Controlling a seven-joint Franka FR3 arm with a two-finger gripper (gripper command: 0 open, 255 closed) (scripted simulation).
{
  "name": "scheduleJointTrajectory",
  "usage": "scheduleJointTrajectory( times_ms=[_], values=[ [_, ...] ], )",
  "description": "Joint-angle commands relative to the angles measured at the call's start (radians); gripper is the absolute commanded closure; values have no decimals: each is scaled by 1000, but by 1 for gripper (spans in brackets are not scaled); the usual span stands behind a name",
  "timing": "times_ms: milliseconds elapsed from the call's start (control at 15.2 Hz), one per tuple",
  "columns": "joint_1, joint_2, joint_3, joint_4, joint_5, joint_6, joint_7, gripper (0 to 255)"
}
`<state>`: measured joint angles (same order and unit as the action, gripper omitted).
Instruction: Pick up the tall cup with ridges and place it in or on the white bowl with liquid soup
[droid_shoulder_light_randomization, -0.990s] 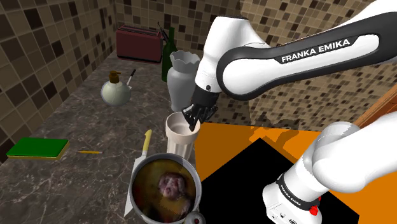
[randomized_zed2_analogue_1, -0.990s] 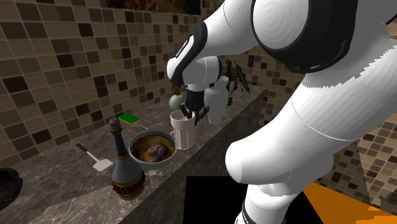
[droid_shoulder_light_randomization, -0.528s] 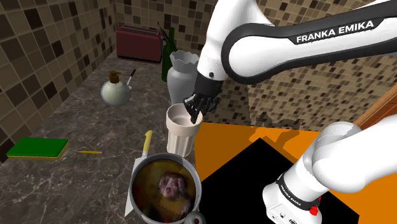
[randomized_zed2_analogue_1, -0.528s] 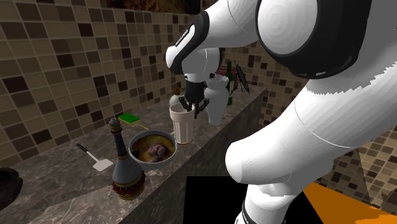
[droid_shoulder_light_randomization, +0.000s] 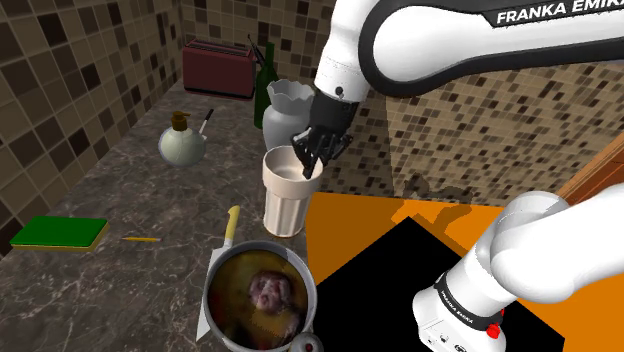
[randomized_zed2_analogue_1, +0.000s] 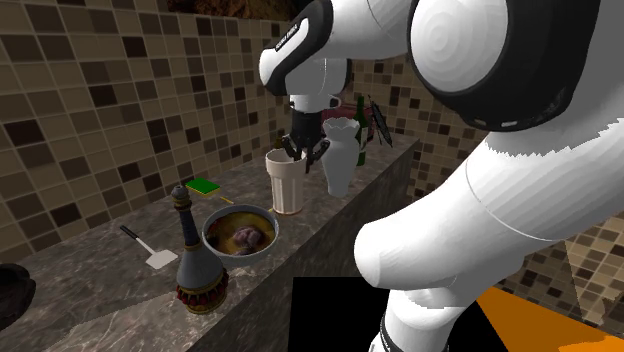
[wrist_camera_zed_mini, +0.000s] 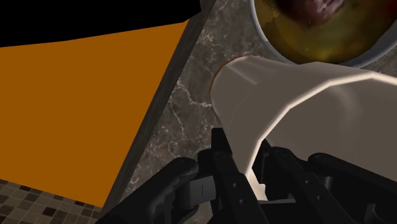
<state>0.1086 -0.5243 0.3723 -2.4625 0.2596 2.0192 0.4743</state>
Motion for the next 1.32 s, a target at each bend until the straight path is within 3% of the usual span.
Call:
scheduleJointTrajectory(
  times_ms=[0,924,1254],
  values=[
    [0,-8,-4,22,-2,-29,3,255],
    [-9,-25,-32,188,-25,-212,16,255],
    [31,-52,43,242,13,-273,128,255]
  ],
)
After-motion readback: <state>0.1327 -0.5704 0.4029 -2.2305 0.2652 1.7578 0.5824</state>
